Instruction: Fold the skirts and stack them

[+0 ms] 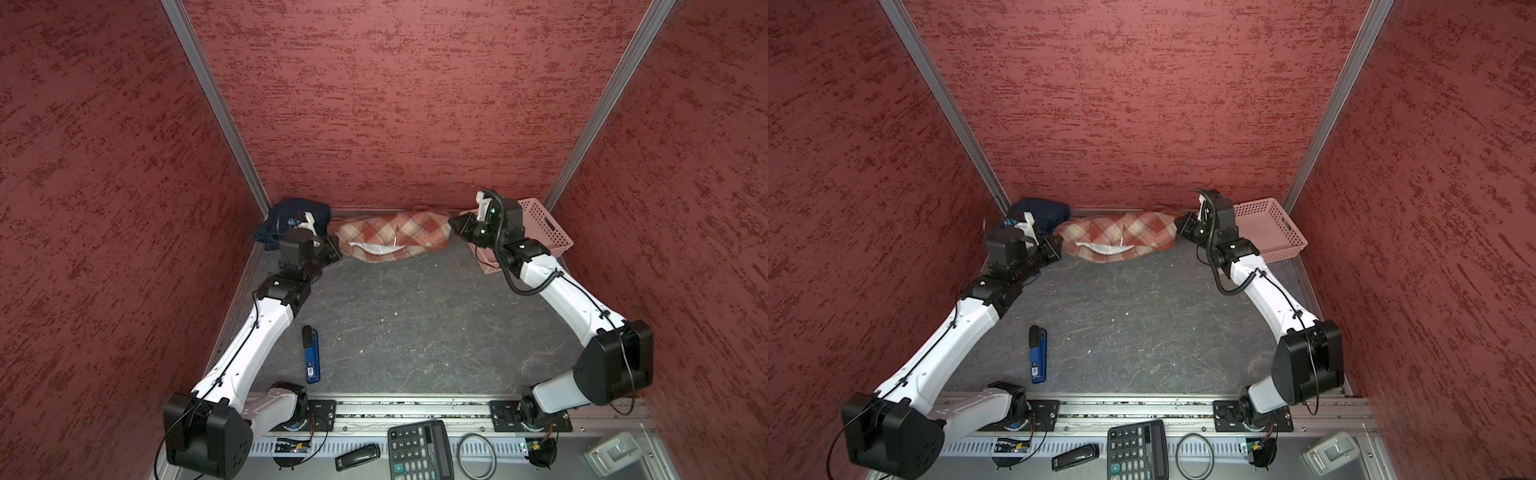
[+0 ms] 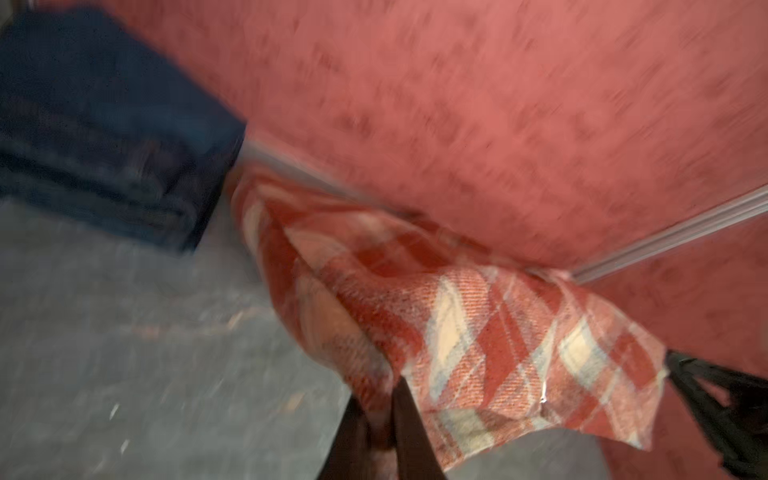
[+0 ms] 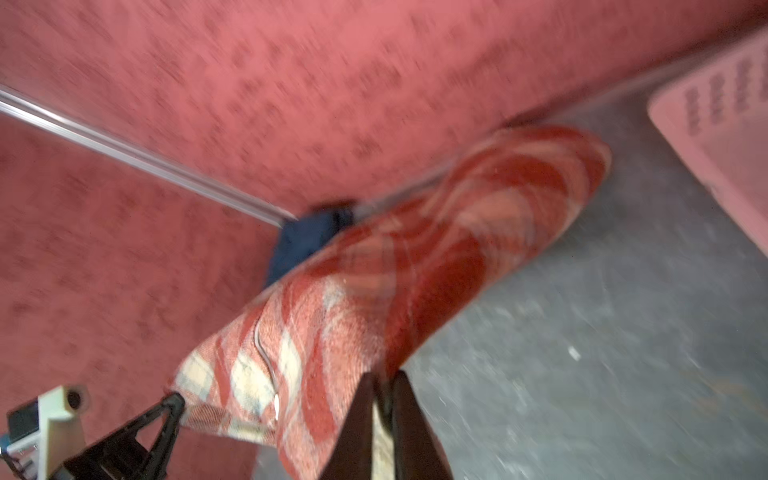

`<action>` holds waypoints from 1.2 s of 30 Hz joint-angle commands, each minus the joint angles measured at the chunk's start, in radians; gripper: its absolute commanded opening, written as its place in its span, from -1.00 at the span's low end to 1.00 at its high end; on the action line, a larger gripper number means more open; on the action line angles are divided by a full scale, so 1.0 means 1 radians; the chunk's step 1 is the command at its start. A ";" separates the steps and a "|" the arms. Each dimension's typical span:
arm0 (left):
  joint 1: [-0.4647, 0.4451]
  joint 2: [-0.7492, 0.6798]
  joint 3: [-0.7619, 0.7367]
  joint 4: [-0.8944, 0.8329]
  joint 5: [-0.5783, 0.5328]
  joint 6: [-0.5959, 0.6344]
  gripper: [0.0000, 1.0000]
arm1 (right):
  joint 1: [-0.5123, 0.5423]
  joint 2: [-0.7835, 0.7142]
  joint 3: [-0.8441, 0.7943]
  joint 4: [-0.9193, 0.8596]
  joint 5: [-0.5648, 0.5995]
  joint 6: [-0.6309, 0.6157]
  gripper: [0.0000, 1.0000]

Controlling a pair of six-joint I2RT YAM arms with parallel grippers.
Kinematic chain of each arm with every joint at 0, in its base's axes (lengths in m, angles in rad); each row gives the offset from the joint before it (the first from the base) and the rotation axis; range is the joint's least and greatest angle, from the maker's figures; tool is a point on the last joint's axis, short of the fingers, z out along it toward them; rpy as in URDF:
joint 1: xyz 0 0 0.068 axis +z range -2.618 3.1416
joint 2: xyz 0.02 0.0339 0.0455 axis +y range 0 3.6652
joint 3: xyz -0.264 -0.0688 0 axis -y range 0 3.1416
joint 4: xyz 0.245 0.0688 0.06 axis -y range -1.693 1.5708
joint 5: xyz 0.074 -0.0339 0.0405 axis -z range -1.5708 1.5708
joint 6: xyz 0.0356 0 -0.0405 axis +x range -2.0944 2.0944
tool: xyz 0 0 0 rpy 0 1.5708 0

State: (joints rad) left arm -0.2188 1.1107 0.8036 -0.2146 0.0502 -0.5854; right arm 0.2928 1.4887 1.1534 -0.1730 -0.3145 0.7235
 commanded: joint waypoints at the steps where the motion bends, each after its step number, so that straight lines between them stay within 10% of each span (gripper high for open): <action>1: 0.001 -0.001 -0.166 -0.047 -0.042 -0.129 0.29 | 0.005 0.024 -0.152 0.011 -0.017 -0.027 0.18; 5: -0.009 -0.019 -0.195 -0.145 -0.080 -0.157 0.60 | 0.005 0.027 -0.195 -0.045 0.000 -0.046 0.61; 16: -0.005 0.090 -0.077 -0.247 -0.124 -0.109 0.67 | 0.012 -0.005 -0.344 -0.038 -0.051 -0.001 0.64; 36: -0.041 0.255 -0.138 -0.193 -0.085 -0.108 -0.14 | 0.032 0.119 -0.519 0.320 -0.156 0.146 -0.19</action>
State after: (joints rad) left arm -0.2527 1.3373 0.6754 -0.4442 -0.0494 -0.7025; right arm 0.3183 1.5883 0.6502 0.0319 -0.4538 0.8204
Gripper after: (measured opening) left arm 0.435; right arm 0.443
